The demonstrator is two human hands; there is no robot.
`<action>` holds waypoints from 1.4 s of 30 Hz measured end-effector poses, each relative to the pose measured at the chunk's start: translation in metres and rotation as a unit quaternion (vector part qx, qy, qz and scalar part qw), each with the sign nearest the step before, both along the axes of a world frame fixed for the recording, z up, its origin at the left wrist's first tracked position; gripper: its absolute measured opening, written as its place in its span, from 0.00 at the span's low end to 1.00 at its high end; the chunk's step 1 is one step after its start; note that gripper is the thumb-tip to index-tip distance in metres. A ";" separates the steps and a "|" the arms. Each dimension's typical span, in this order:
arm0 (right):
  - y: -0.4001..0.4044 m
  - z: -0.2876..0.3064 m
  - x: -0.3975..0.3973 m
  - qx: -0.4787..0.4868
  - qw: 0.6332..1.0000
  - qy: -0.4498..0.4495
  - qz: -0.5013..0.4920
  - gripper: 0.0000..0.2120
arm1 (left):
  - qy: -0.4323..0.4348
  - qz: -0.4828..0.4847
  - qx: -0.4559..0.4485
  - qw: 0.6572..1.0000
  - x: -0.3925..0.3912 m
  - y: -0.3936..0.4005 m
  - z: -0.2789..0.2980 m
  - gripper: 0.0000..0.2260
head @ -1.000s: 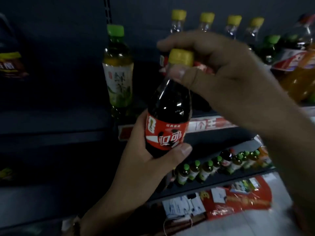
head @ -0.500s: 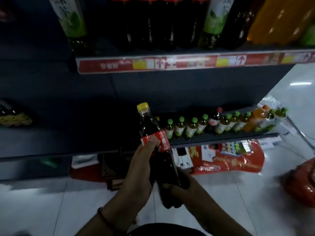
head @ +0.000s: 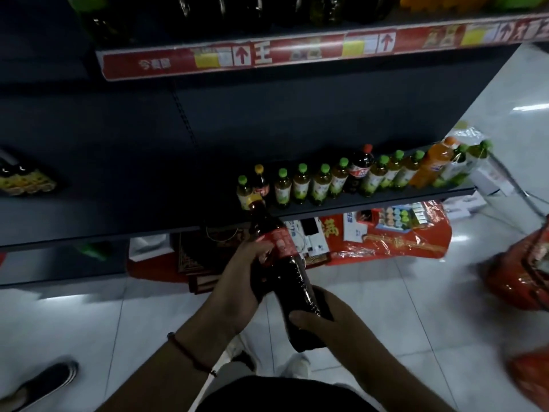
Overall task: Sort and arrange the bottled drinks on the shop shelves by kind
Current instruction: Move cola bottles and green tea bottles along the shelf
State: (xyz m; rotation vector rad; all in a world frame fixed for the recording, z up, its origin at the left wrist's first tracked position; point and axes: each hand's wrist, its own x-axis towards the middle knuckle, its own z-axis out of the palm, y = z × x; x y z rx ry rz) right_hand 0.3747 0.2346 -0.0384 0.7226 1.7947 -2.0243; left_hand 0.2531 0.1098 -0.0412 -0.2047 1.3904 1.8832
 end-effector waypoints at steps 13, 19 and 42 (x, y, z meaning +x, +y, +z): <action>-0.011 -0.095 -0.077 -0.011 0.999 0.047 -0.014 0.20 | 0.352 -0.055 -0.171 0.919 -0.028 -0.002 -0.087 0.37; 0.010 -0.238 -0.167 0.031 0.995 0.023 -0.091 0.17 | 0.534 -0.099 -0.284 0.790 -0.143 -0.004 -0.209 0.29; 0.044 -0.477 -0.300 0.103 0.953 0.247 -0.142 0.17 | 0.621 0.118 -0.210 0.746 -0.318 0.038 -0.416 0.45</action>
